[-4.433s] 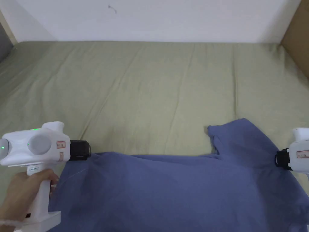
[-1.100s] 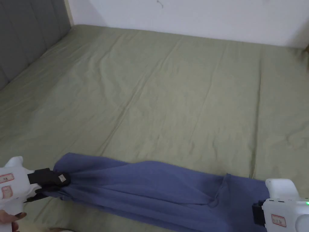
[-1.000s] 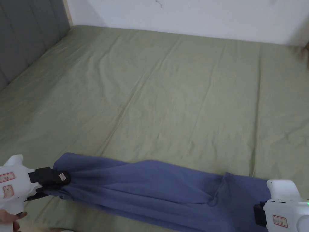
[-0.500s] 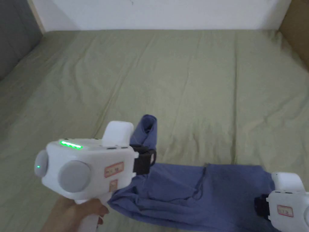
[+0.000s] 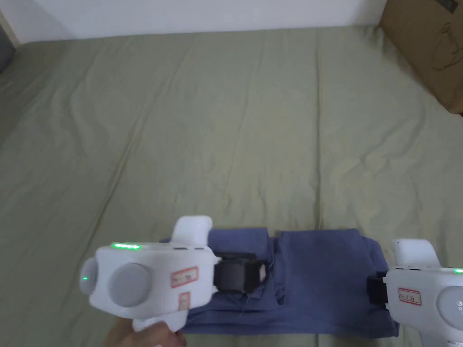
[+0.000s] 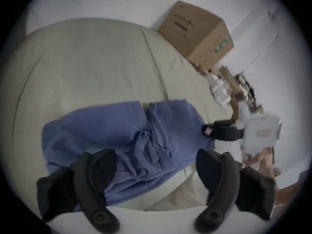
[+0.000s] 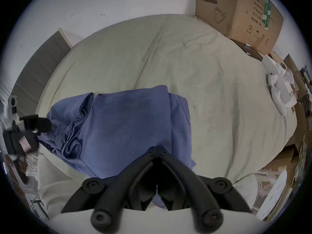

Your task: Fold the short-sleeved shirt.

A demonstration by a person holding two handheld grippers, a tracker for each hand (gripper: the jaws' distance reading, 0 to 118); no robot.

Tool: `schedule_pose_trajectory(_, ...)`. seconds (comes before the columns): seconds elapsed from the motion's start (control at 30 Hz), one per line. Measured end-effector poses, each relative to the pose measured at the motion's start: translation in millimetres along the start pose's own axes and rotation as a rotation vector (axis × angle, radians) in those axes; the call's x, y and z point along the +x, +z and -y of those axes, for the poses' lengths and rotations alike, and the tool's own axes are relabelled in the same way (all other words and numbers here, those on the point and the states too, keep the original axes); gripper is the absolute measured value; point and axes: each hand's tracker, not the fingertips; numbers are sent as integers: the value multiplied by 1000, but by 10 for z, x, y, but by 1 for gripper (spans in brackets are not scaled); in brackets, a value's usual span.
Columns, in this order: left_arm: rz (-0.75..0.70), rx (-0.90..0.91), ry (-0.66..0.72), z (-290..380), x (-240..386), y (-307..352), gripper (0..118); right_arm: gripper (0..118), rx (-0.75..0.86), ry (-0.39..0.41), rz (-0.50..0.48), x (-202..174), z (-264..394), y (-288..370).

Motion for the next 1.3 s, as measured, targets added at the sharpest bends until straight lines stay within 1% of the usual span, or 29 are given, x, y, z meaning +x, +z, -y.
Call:
schedule_pose_trajectory(0.03,0,47,41,-61,-19,129,61,0,1,-1,-2,-4,10,2)
schedule_pose_trajectory(0.07,-20,64,91,-103,-87,193,5,0,1,-2,-5,-6,21,4)
schedule_pose_trajectory(0.1,-79,113,109,-104,-157,243,0,0,3,-4,-8,-5,23,0)
schedule_pose_trajectory(0.13,-81,113,111,-119,-242,260,0,0,3,-6,-11,-4,28,-3)
schedule_pose_trajectory(0.2,-135,96,158,-139,-418,216,0,0,2,-6,-15,-3,39,-2)
schedule_pose_trajectory(0.3,-109,52,179,-115,-540,37,0,0,3,-11,-21,39,43,-15)
schedule_pose_trajectory(0.43,-55,-94,150,-4,-392,-390,0,0,4,-33,-31,93,45,-28)
schedule_pose_trajectory(0.53,-58,-196,71,118,-215,-738,0,0,6,-42,-32,126,54,-26)
schedule_pose_trajectory(0.57,-88,-252,73,154,-248,-901,0,0,4,-44,-33,138,56,-25)
schedule_pose_trajectory(0.6,-124,-268,80,189,-214,-963,0,0,4,-43,-32,146,59,-21)
schedule_pose_trajectory(0.63,-108,-230,81,200,-183,-955,0,0,3,-42,-31,148,65,-16)
schedule_pose_trajectory(0.7,-96,-210,91,158,-38,-765,0,0,4,-41,-28,161,76,-9)
schedule_pose_trajectory(0.73,-63,-203,92,153,-27,-716,0,0,2,-42,-27,169,79,-12)
schedule_pose_trajectory(0.8,57,-196,145,180,18,-653,0,0,-2,-44,-29,170,84,-27)
schedule_pose_trajectory(0.87,120,-199,158,247,5,-678,0,0,-4,-43,-25,164,90,-35)
schedule_pose_trajectory(0.97,85,-253,118,381,86,-838,0,0,-3,-45,-26,149,96,-37)
schedule_pose_trajectory(1.1,128,-316,58,482,230,-932,0,0,1,-31,-25,124,90,6)
schedule_pose_trajectory(1.2,123,-277,31,416,246,-782,0,0,13,-38,-26,133,77,59)
schedule_pose_trajectory(1.3,146,-163,71,261,94,-419,0,0,21,-40,-22,130,54,84)
